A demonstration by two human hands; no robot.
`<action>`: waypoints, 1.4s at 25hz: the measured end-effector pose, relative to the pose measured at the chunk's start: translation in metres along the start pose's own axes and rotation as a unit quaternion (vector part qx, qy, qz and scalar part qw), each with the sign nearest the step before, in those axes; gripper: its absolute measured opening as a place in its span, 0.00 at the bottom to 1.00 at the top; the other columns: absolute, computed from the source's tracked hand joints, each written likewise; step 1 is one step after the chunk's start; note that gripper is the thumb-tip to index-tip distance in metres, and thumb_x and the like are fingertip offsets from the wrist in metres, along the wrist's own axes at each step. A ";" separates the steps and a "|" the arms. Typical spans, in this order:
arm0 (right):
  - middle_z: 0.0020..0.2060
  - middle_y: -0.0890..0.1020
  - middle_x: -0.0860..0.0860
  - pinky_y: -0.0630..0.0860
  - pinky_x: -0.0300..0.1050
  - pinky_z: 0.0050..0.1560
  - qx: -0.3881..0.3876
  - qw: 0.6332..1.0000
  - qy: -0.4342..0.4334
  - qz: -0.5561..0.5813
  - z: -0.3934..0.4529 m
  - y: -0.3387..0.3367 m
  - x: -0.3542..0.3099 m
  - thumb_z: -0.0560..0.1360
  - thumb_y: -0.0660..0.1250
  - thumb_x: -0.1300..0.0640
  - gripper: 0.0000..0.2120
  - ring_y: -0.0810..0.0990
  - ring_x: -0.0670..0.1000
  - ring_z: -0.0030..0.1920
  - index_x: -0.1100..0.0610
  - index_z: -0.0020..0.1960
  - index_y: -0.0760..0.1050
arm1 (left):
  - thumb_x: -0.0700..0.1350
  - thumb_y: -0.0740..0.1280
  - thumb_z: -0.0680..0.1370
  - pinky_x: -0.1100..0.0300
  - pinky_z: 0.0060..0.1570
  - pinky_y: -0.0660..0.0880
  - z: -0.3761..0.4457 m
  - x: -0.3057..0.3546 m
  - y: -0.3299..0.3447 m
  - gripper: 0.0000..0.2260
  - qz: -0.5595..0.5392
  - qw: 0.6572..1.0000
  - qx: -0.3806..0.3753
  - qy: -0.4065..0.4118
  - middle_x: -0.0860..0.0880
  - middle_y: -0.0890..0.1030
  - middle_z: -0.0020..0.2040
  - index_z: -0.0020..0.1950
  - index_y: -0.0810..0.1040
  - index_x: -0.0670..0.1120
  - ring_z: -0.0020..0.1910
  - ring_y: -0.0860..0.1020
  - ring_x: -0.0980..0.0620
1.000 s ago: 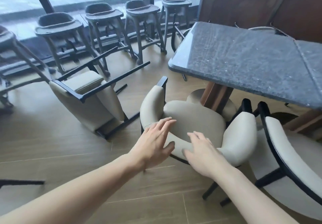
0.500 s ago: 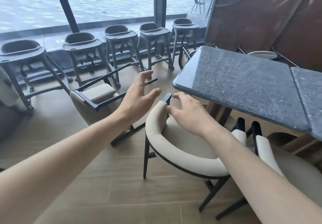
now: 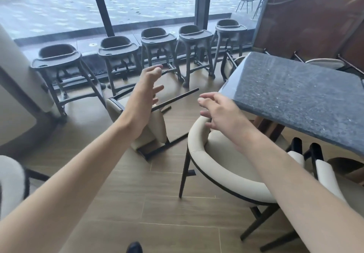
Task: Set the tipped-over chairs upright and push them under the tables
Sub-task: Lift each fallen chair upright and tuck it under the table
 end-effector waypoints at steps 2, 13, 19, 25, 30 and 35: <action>0.53 0.80 0.43 0.76 0.53 0.65 0.004 1.000 0.003 0.002 0.002 0.012 -0.009 0.79 0.65 0.48 0.10 0.80 0.48 0.60 0.47 0.59 0.77 | 0.61 0.54 0.73 0.48 0.71 0.66 0.004 -0.003 -0.023 0.25 -0.003 1.000 0.003 -0.002 0.56 0.72 0.71 0.69 0.71 0.58 0.66 0.75 0.55; 0.58 0.81 0.46 0.79 0.53 0.61 0.009 0.997 0.010 0.076 0.062 0.159 -0.065 0.81 0.62 0.50 0.08 0.81 0.46 0.56 0.48 0.58 0.77 | 0.68 0.57 0.65 0.50 0.69 0.68 0.063 -0.032 -0.177 0.29 -0.023 1.000 -0.012 -0.001 0.58 0.74 0.69 0.63 0.74 0.61 0.67 0.75 0.55; 0.57 0.81 0.47 0.80 0.48 0.56 0.022 0.996 0.005 0.090 0.113 0.251 -0.091 0.81 0.62 0.52 0.10 0.81 0.47 0.57 0.50 0.61 0.77 | 0.69 0.57 0.65 0.53 0.67 0.69 0.109 -0.061 -0.259 0.33 -0.024 1.000 -0.008 -0.018 0.58 0.74 0.70 0.68 0.74 0.58 0.66 0.75 0.58; 0.54 0.82 0.45 0.79 0.52 0.60 0.056 0.992 0.017 0.111 0.152 0.312 -0.091 0.81 0.62 0.54 0.09 0.82 0.45 0.55 0.49 0.57 0.78 | 0.61 0.56 0.73 0.47 0.72 0.66 0.136 -0.090 -0.310 0.22 -0.030 0.998 -0.012 -0.049 0.61 0.76 0.66 0.63 0.76 0.57 0.65 0.76 0.58; 0.53 0.83 0.46 0.78 0.53 0.61 0.062 0.990 0.019 0.123 0.196 0.347 -0.086 0.80 0.62 0.54 0.08 0.83 0.46 0.55 0.47 0.54 0.79 | 0.59 0.54 0.73 0.46 0.73 0.65 0.168 -0.112 -0.341 0.26 -0.042 0.996 0.007 -0.074 0.57 0.75 0.67 0.67 0.75 0.52 0.67 0.74 0.55; 0.53 0.83 0.47 0.78 0.52 0.61 0.057 0.989 0.035 0.133 0.264 0.388 -0.072 0.80 0.62 0.54 0.08 0.83 0.47 0.54 0.49 0.54 0.79 | 0.58 0.54 0.73 0.46 0.73 0.65 0.219 -0.139 -0.364 0.27 -0.028 0.995 0.020 -0.098 0.56 0.76 0.66 0.66 0.75 0.49 0.66 0.75 0.54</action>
Point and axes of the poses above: each hand's wrist, its own z-axis towards the middle knuckle, its own y-axis out of the palm, x = y × z, the point moved 9 cm from there along z, towards the middle knuckle
